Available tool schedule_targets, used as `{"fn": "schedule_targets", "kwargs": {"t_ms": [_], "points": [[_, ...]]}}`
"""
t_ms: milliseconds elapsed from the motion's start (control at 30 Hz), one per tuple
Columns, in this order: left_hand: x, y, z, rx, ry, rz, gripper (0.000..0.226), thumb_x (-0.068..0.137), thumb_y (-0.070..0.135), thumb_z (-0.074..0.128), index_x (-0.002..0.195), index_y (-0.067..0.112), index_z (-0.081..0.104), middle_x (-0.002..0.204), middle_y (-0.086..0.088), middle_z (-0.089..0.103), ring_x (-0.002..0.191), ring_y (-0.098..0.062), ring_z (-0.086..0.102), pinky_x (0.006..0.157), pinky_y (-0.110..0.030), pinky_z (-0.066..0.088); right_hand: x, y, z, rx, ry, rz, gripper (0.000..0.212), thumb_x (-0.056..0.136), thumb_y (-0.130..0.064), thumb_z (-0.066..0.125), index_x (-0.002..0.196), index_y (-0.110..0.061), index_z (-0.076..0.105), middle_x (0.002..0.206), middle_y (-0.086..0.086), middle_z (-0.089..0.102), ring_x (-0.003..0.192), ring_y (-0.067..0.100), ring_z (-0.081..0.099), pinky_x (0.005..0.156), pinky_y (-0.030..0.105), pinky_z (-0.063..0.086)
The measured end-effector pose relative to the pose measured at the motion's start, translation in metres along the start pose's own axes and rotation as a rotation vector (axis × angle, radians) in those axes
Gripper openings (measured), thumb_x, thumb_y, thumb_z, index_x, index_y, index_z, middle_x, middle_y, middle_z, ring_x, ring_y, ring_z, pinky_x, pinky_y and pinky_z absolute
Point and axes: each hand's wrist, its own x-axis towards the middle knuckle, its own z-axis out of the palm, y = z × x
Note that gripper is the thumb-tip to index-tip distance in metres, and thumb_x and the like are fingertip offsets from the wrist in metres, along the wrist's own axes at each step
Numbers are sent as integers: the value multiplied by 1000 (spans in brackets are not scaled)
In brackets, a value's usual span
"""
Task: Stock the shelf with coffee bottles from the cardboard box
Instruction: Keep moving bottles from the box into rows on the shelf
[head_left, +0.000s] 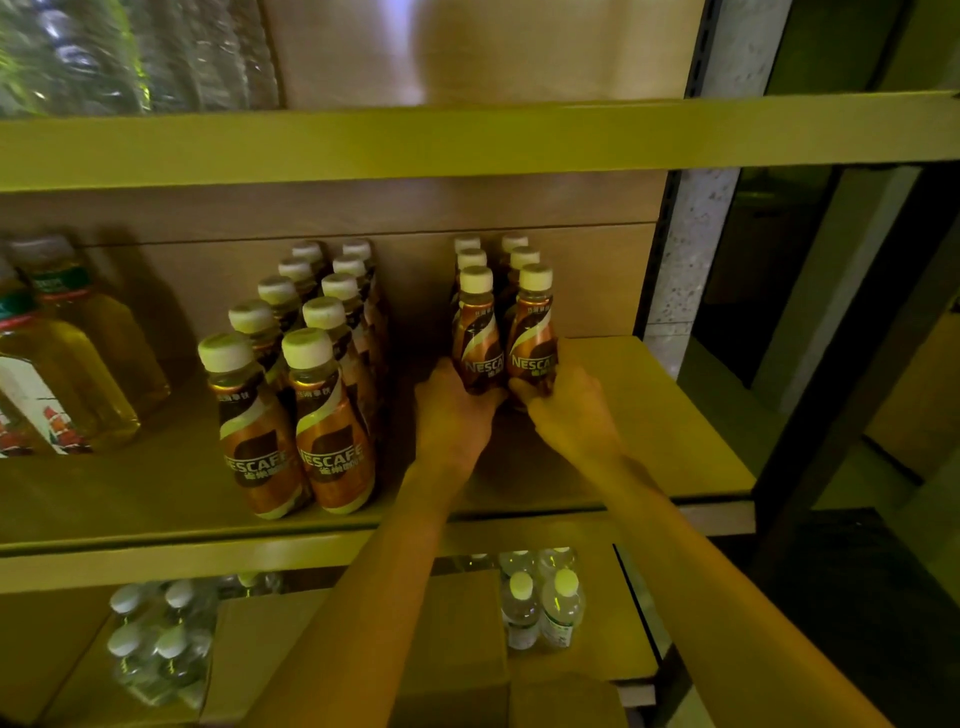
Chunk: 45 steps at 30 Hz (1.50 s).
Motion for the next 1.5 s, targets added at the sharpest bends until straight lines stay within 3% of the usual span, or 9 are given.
{"fn": "schedule_targets", "kwargs": {"t_ms": [167, 300, 433, 567, 633, 867, 1033, 1233, 1500], "points": [[1, 1, -4, 69, -37, -2, 54, 79, 34, 80, 125, 13, 60, 118, -4, 68, 107, -23, 67, 75, -25, 49, -3, -6, -4, -15, -19, 9, 57, 92, -32, 68, 141, -23, 40, 120, 4, 67, 96, 28, 69, 73, 36, 58], [-7, 1, -13, 261, -105, 34, 51, 84, 49, 69, 122, 16, 59, 115, -5, 68, 104, -26, 67, 77, -33, 55, -15, -13, -12, -232, -42, 12, 68, 93, -49, 58, 147, -21, 29, 129, 10, 60, 106, 33, 65, 83, 51, 58], [-33, 5, -26, 469, -73, 163, 45, 91, 55, 55, 112, 16, 56, 103, -6, 68, 94, -30, 68, 72, -40, 57, -39, -12, -25, -572, -18, -97, 56, 97, -61, 37, 132, -18, 48, 130, 7, 56, 123, 31, 52, 93, 47, 49], [-69, 16, -38, 623, -134, 163, 54, 94, 61, 44, 129, 21, 52, 131, -5, 59, 129, -32, 50, 94, -48, 50, -70, -6, -33, -696, -52, -99, 77, 91, -73, 15, 141, -24, 44, 147, 4, 48, 140, 28, 39, 108, 52, 41], [-87, 17, -44, 687, -162, 170, 60, 95, 64, 38, 134, 20, 51, 141, -4, 53, 141, -30, 37, 104, -49, 42, -89, -6, -35, -753, -82, -104, 68, 94, -69, 19, 139, -27, 48, 149, 2, 46, 142, 26, 37, 112, 49, 36], [-151, -9, -64, 706, -169, 274, 60, 96, 63, 35, 138, 22, 51, 148, -2, 49, 147, -24, 28, 114, -42, 34, -158, -12, -40, -820, -150, -148, 64, 98, -64, 26, 148, -26, 39, 159, 2, 35, 149, 27, 25, 119, 46, 22], [-199, -51, -85, 671, -172, 294, 66, 92, 66, 25, 140, 29, 51, 154, 5, 42, 147, -17, 30, 113, -39, 35, -207, 2, -25, -714, -92, -274, 67, 94, -66, 23, 131, -22, 58, 140, 3, 58, 136, 26, 48, 109, 49, 42], [-254, -105, -109, 661, -267, 143, 54, 98, 55, 41, 143, 26, 48, 153, 4, 43, 146, -17, 33, 110, -35, 39, -257, 32, 16, -699, -307, -220, 83, 88, -73, 2, 142, -29, 46, 152, -2, 45, 145, 23, 35, 113, 49, 38], [-293, -202, -122, 812, -436, -109, 55, 99, 52, 38, 146, 24, 46, 154, 3, 43, 147, -18, 30, 115, -33, 34, -314, 87, 86, -757, -687, -71, 57, 100, -59, 28, 149, -29, 36, 156, -4, 36, 148, 21, 28, 120, 43, 26]]}}
